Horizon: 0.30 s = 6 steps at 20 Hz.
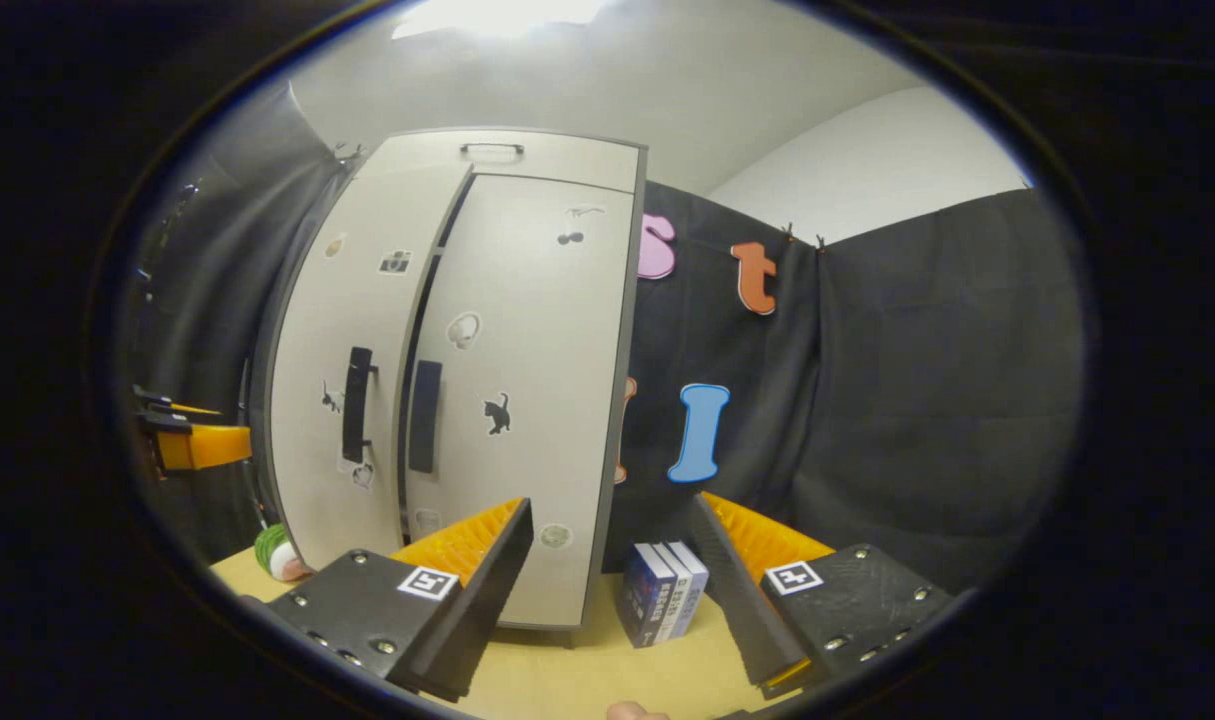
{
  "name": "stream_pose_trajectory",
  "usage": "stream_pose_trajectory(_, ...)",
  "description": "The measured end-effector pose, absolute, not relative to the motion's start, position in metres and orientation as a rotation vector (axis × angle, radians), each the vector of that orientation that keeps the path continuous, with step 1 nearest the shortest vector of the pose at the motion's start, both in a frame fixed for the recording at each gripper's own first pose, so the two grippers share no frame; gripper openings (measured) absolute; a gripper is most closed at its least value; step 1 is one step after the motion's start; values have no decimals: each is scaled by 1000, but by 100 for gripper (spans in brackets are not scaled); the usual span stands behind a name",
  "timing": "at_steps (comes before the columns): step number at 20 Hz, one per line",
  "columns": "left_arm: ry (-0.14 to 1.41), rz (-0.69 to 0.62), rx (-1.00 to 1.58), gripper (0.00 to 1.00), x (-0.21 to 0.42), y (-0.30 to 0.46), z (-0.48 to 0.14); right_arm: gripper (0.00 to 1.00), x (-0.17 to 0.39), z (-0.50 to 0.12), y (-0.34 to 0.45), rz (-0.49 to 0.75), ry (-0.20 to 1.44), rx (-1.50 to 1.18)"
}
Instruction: Grasp the bottle in the cabinet with the left hand and place it on the coaster, then close the right door with the right hand and the left door with the left hand.
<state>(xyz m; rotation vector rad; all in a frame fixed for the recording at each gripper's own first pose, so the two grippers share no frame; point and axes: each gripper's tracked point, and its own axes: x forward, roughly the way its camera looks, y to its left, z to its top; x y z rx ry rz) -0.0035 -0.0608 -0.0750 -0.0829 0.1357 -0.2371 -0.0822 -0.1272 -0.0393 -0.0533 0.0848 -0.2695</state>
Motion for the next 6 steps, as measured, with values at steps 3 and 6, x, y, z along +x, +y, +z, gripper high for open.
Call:
stream_pose_trajectory(3, 97, -202, -53, 94, -8, -55, -43, 96, -79, -21, -116, -237, 53, -38)
stream_pose_trajectory(6, 41, -196, -26, 89, -13, -58, -5, 93, -80, 1, -109, -218, 11, -26)
